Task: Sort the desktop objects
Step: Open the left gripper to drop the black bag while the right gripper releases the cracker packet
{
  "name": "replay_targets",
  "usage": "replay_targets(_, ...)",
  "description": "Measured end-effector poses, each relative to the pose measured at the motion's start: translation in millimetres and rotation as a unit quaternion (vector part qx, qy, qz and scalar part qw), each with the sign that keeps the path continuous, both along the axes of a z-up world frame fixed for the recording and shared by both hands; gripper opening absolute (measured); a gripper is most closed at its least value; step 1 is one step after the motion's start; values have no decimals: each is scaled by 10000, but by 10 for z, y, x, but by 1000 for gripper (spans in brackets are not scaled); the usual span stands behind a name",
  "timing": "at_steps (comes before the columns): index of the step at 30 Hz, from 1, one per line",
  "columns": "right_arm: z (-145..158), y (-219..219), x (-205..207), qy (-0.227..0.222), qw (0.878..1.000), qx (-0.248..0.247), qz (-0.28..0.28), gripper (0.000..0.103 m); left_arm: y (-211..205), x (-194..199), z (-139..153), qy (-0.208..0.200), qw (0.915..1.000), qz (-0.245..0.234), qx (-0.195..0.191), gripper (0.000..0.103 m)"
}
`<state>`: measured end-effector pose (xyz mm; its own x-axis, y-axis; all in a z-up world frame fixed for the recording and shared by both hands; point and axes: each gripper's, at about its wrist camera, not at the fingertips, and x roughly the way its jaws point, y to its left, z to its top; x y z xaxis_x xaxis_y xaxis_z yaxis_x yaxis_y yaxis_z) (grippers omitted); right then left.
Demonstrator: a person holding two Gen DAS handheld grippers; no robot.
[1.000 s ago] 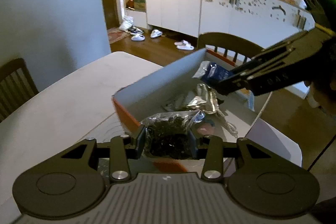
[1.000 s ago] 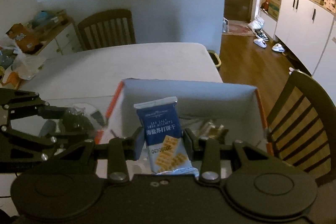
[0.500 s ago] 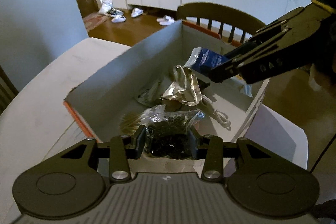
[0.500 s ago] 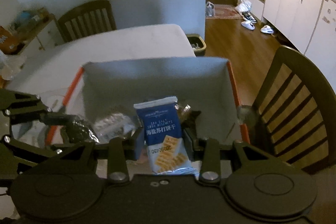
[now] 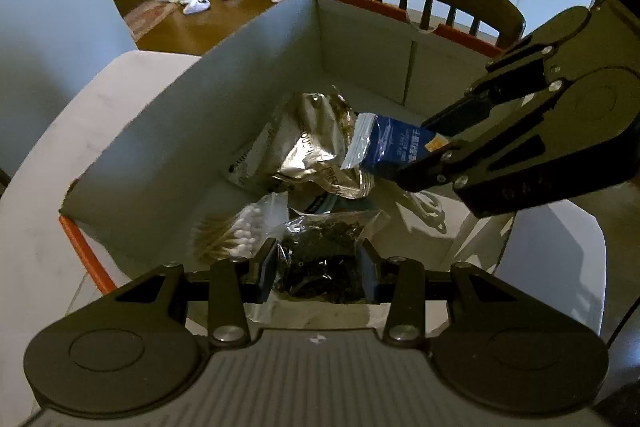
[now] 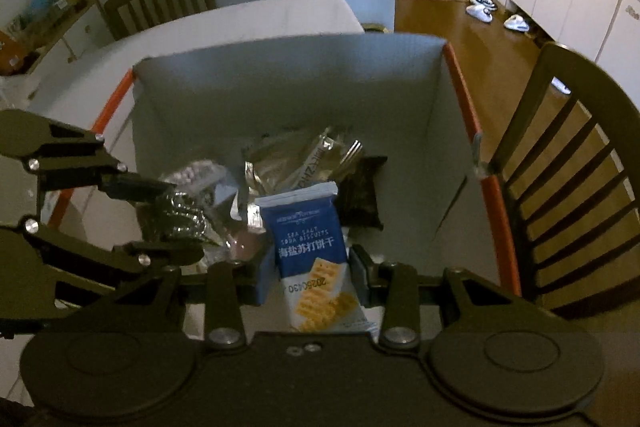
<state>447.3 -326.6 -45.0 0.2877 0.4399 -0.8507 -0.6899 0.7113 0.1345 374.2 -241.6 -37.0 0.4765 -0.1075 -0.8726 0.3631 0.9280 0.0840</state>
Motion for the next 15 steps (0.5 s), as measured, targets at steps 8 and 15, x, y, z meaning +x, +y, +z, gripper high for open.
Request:
replay_targets(8, -78, 2, 63, 183, 9998, -11, -27, 39, 9, 99, -54, 341, 9994, -59, -10, 41)
replay_targets(15, -85, -36, 22, 230, 9997, -41, 36, 41, 48, 111, -131, 515, 9987, 51, -3, 41)
